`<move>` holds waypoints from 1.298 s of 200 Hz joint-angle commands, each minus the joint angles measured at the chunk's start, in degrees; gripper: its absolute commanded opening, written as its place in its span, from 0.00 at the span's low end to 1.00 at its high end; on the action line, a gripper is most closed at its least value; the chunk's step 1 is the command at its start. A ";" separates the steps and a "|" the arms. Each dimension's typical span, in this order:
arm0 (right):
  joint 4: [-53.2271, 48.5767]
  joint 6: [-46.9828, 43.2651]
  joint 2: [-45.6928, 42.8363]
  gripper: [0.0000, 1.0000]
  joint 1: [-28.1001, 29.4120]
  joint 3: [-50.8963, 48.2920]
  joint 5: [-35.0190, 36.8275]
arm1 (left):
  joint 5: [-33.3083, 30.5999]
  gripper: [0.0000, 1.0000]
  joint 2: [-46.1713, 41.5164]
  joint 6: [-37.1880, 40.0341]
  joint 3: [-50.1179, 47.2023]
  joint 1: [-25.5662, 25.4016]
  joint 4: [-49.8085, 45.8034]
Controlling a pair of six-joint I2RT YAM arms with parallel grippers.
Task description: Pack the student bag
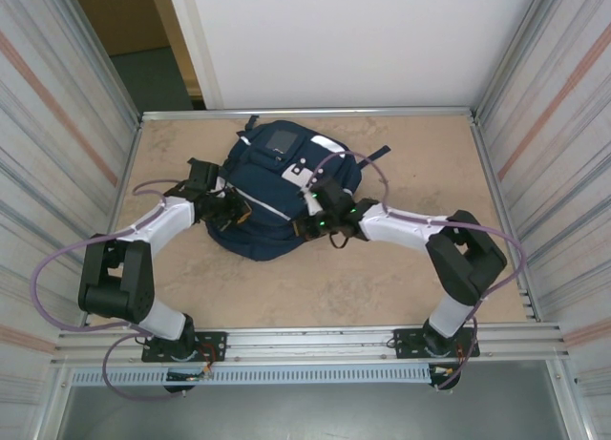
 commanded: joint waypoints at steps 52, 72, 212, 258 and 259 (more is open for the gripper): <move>-3.44 -3.27 -4.30 0.22 -12.18 -4.52 0.31 | 1.91 0.00 1.73 5.99 0.94 -1.73 5.07; -1.47 -3.30 -9.18 0.51 -13.01 -6.89 0.04 | 0.91 0.25 -1.18 8.28 1.91 -2.91 5.16; 13.82 -12.30 -58.94 0.99 -41.33 -42.63 26.11 | -30.03 0.99 -22.68 59.68 -35.03 2.05 57.41; 26.58 -14.41 -50.22 0.99 -44.09 -46.42 22.53 | -24.16 0.99 -15.48 58.27 -36.24 5.73 64.00; 26.82 -14.38 -49.88 0.99 -44.21 -46.52 22.40 | -23.95 0.99 -15.40 58.13 -36.26 5.91 64.29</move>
